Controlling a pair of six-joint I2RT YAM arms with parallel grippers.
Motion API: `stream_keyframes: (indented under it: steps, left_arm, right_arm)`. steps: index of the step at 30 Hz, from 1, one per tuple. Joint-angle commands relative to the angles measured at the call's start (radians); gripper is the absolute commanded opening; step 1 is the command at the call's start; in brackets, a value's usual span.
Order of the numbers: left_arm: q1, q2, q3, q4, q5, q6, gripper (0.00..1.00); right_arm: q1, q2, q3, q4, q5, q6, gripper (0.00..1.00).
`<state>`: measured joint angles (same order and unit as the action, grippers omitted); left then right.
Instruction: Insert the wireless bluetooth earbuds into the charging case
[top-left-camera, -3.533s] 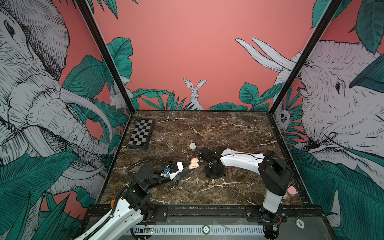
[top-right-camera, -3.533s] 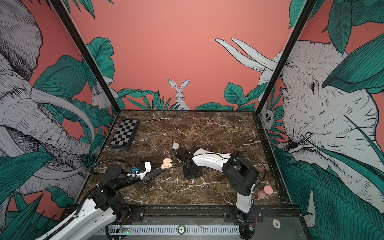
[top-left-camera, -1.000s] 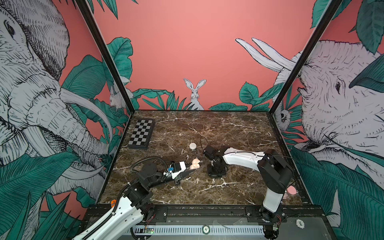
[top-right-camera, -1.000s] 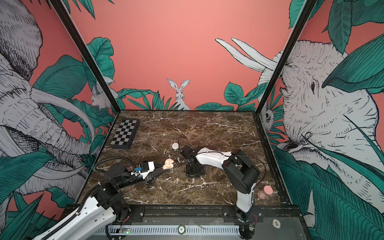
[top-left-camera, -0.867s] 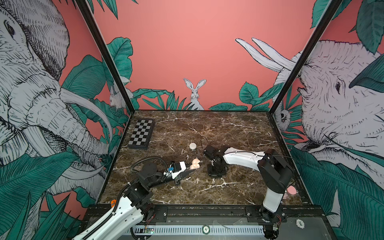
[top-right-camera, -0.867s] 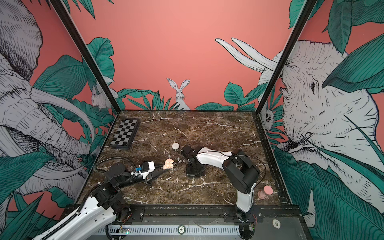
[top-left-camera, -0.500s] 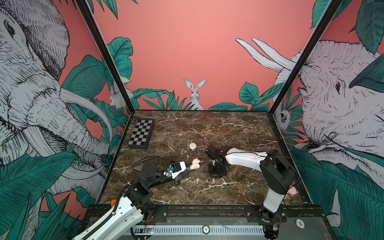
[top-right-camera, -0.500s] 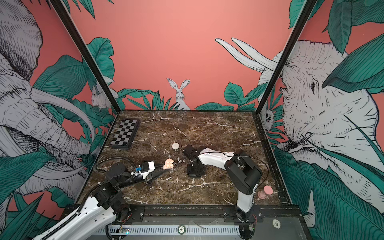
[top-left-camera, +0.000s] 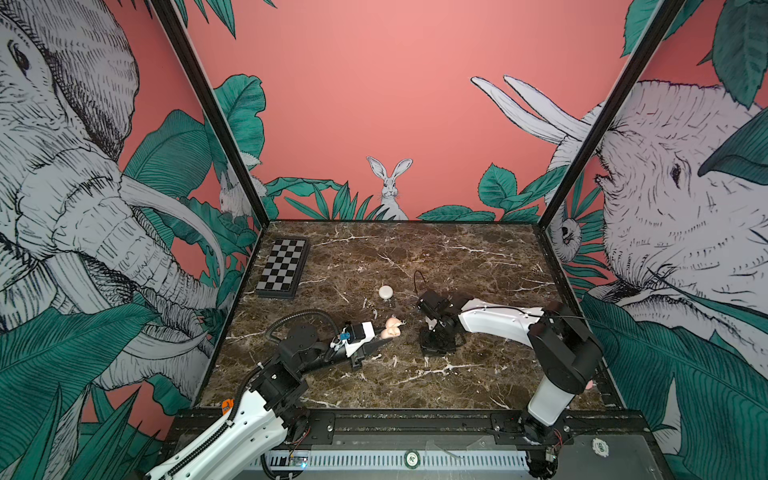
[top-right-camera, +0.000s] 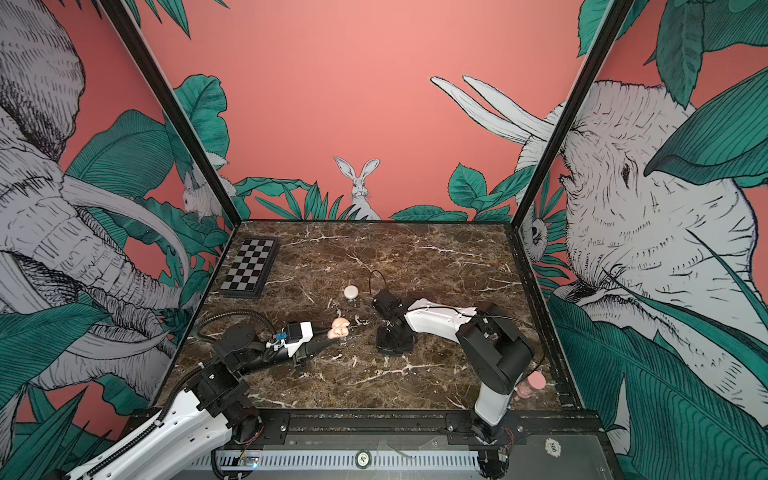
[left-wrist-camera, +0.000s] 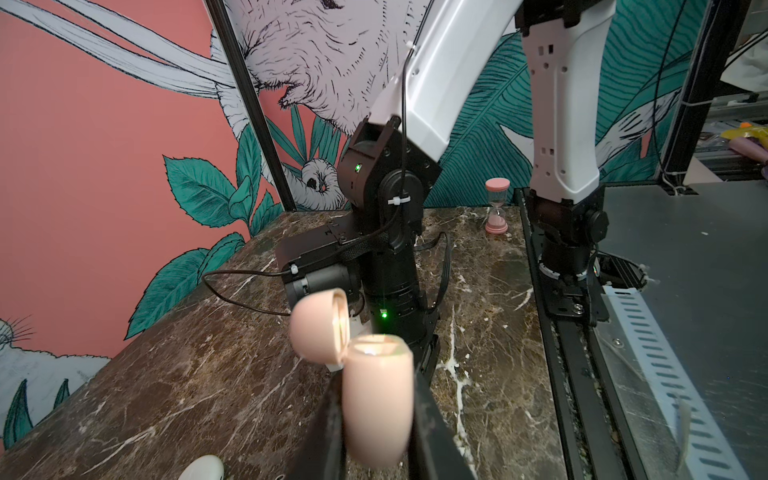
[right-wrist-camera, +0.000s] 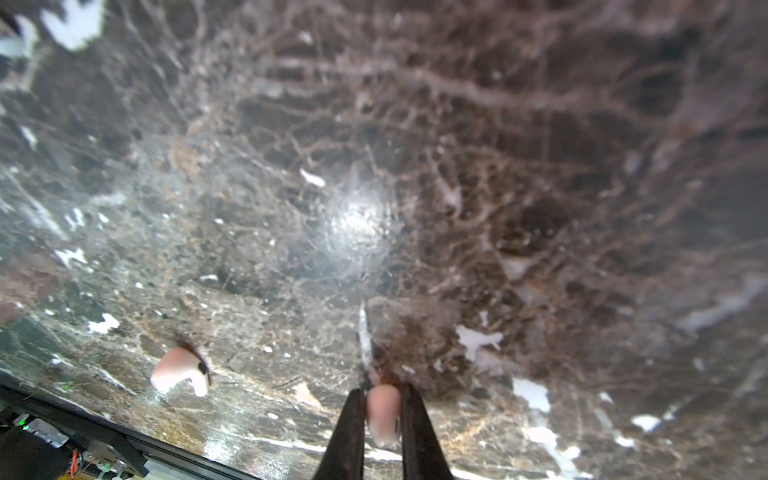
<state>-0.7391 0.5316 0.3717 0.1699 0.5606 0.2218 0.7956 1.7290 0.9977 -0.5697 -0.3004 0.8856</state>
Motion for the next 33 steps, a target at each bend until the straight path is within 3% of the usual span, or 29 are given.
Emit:
stream_keyframes:
  steps: [1,16,22,29,33]
  left_arm:
    - [-0.004,0.007,0.027,0.013,0.015,0.016,0.0]
    - [-0.004,0.051,0.028,0.043,0.022,-0.007,0.0]
    - [-0.004,0.085,0.023,0.136,0.015,-0.118,0.0]
    - [-0.015,0.134,-0.014,0.371,-0.046,-0.372,0.0]
    - [-0.06,0.157,-0.043,0.398,-0.094,-0.356,0.0]
  right_arm:
    - [-0.011,-0.004,-0.037,0.061,0.037,-0.013,0.14]
    - [-0.043,-0.095,-0.1,0.138,0.021,-0.021,0.14]
    - [-0.06,-0.12,-0.132,0.195,0.009,-0.028,0.14]
    - [-0.082,-0.121,-0.164,0.251,-0.026,-0.028,0.14]
    - [-0.09,-0.12,-0.172,0.267,-0.04,-0.042,0.14]
